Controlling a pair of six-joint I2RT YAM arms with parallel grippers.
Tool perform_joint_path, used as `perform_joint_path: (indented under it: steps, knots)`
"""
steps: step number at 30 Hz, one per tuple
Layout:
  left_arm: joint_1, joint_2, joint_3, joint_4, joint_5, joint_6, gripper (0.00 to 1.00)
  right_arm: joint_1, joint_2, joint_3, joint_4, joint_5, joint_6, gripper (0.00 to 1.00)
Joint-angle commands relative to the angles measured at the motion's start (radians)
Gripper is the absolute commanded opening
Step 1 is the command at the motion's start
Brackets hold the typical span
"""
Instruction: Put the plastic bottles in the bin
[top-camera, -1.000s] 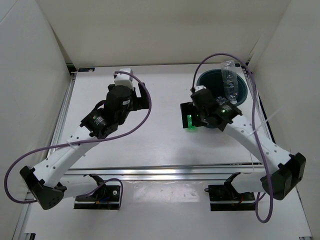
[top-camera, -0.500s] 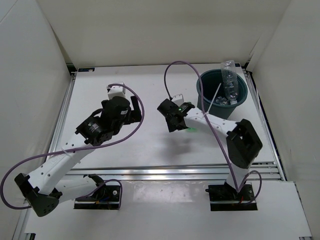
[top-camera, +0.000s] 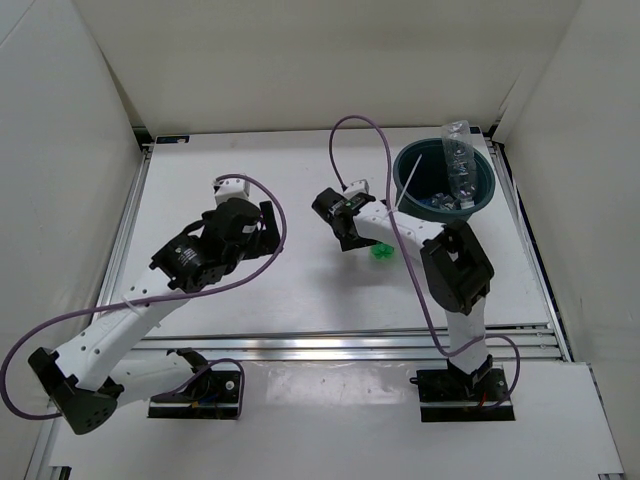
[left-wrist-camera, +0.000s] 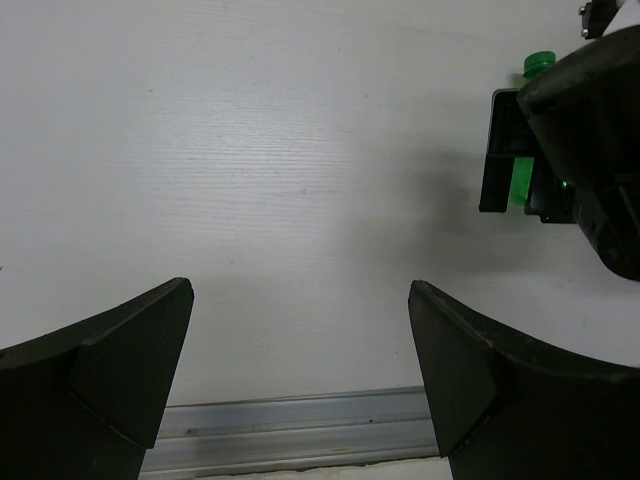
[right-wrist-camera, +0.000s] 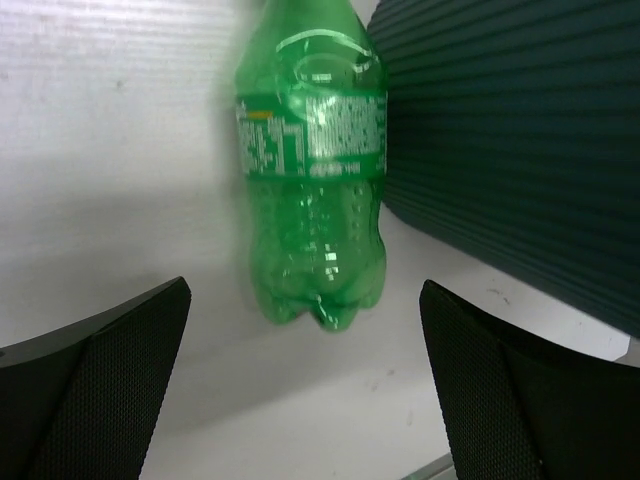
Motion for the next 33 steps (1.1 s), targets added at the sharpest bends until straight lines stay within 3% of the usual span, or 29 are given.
perform_joint_path:
  steps: [1,7,14,18,19,20,22,23,24,28,29,31,33]
  knots:
    - [-0.001,-0.039,0.009,-0.037,0.005,-0.011,1.00,-0.024,0.047,0.073,0.000,0.065,-0.013,0.99]
    - [-0.001,-0.057,0.010,-0.088,-0.013,-0.033,1.00,-0.077,0.093,0.111,0.018,0.027,-0.041,0.99]
    - [-0.001,-0.077,0.010,-0.123,-0.037,-0.043,1.00,-0.119,0.179,0.137,0.038,-0.066,-0.085,0.86]
    - [-0.001,-0.077,0.010,-0.123,-0.071,-0.057,1.00,-0.128,0.188,0.125,0.061,-0.229,-0.125,0.57]
    - [-0.001,-0.077,0.010,-0.123,-0.082,-0.057,1.00,-0.128,0.188,0.125,0.061,-0.288,-0.141,0.38]
    - [-0.001,-0.077,0.010,-0.114,-0.096,-0.057,1.00,-0.137,0.188,0.125,0.043,-0.351,-0.141,0.26]
    - [-0.001,-0.077,0.010,-0.102,-0.119,-0.057,1.00,-0.128,0.158,0.175,-0.070,-0.441,-0.098,0.07]
    - [-0.001,-0.077,-0.001,-0.070,-0.148,-0.057,1.00,-0.104,0.115,0.219,-0.127,-0.464,-0.098,0.02]
    - [-0.001,-0.077,-0.010,-0.056,-0.163,-0.057,1.00,-0.103,0.087,0.220,-0.127,-0.482,-0.087,0.00]
    - [-0.001,-0.077,-0.030,-0.001,-0.208,-0.057,1.00,-0.065,-0.022,0.518,-0.288,-0.605,-0.061,0.00]
    - [-0.001,-0.077,-0.030,-0.001,-0.208,-0.057,1.00,-0.065,-0.034,0.692,-0.343,-0.628,-0.061,0.00]
    - [-0.001,-0.068,-0.043,0.015,-0.208,-0.068,1.00,-0.125,-0.043,0.886,-0.393,-0.694,-0.061,0.00]
    - [-0.001,-0.057,-0.053,0.027,-0.199,-0.068,1.00,-0.215,-0.111,0.942,-0.365,-0.677,-0.049,0.00]
